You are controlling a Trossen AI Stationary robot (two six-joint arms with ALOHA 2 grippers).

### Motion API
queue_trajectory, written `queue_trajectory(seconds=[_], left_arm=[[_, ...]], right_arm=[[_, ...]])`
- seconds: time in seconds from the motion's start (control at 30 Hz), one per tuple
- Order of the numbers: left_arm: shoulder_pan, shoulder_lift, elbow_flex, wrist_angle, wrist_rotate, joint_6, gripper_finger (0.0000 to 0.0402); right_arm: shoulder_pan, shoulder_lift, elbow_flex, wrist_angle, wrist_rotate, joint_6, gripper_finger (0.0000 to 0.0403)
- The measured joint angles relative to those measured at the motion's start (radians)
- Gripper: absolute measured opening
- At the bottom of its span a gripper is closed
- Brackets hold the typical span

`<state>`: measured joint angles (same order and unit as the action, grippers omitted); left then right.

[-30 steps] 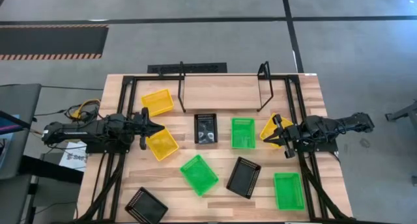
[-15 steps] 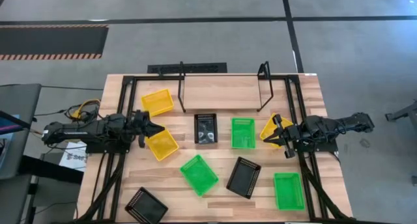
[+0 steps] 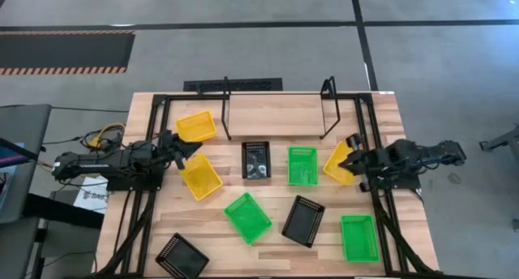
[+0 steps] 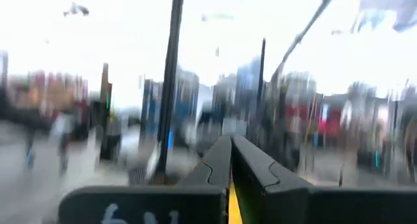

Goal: Stack baskets on shelf by color
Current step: Put the top green bin on the shelf

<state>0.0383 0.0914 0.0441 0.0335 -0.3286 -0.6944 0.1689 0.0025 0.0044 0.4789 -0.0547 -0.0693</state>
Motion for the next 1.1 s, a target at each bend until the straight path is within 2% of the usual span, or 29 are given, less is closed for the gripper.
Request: queue_trajectory(seconds=[0.17,0.27,0.43,0.53,0.67,0.77,0.97,1.1], left_arm=[[0.000,0.000,0.001,0.130,-0.012,0.043,0.0000],[0.000,0.000,0.001,0.197,-0.019,0.105,0.0000],[0.000,0.000,0.001,0.268,-0.032,0.220,0.0000],[0.000,0.000,0.001,0.295,-0.087,0.252,0.0000],[0.000,0.000,0.009,0.336,-0.131,0.316,0.0000],[0.000,0.002,0.061,0.336,-0.109,0.361,0.0000],[0.000,0.058,0.217,0.319,-0.007,0.498,0.0000],[0.000,0.099,0.306,0.227,0.018,0.549,0.0000]], right_arm=[[0.009,0.000,0.000,0.271,0.001,0.101,0.0038],[0.004,0.000,0.000,0.357,0.009,0.052,0.0038],[0.004,0.007,0.025,0.361,0.055,0.054,0.0038],[0.004,0.024,0.058,0.377,0.080,0.100,0.0038],[0.004,0.085,0.167,0.372,0.083,0.065,0.0038],[0.004,0.173,0.314,0.215,0.104,0.064,0.0038],[0.004,0.483,0.755,-0.354,0.404,0.077,0.0057],[0.004,0.680,1.088,-0.800,0.544,0.135,0.0080]])
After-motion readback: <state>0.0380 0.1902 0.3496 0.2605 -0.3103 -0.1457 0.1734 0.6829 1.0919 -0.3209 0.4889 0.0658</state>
